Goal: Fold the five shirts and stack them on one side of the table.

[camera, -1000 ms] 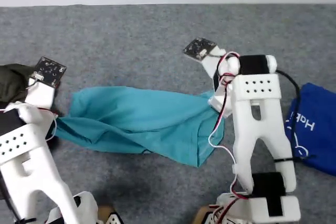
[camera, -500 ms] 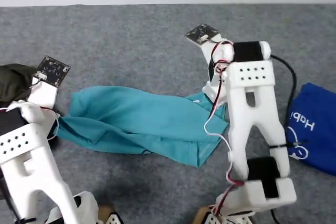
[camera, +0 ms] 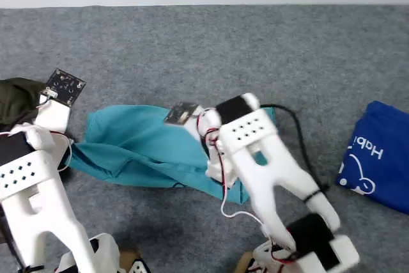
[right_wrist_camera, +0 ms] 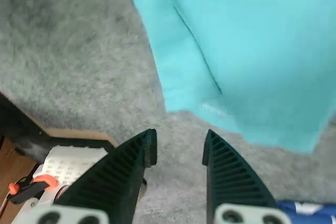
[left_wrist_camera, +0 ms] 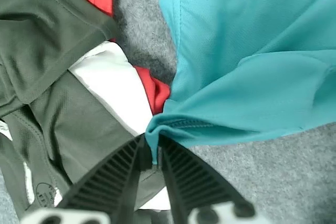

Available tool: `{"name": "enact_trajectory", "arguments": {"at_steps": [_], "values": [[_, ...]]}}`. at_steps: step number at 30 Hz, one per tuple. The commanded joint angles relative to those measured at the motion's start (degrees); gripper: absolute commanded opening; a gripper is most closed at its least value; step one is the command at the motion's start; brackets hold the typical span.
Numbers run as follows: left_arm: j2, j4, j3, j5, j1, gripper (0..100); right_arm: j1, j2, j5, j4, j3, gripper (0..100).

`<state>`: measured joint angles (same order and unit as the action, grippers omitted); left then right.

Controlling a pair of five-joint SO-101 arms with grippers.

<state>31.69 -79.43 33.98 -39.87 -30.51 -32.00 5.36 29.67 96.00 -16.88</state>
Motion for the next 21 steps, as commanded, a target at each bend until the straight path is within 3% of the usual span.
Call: {"name": "enact_trajectory", "arguments": {"at_steps": [1,14,17,21], "values": [[1.8,-0.2,0.6,-0.4,0.2,0,-1.3,-5.4,-0.4,-4.0,0.4,14.7],[1.8,-0.2,1.2,-0.4,0.1,0,12.4,-31.2,2.6,-16.7,30.4,14.7],[1.8,-0.2,1.2,-0.4,0.1,0,13.1,-34.6,2.6,-12.5,39.1,14.7],[1.8,-0.2,1.0,-0.4,0.1,0,11.7,-35.0,2.5,0.9,47.6,14.7]]}}
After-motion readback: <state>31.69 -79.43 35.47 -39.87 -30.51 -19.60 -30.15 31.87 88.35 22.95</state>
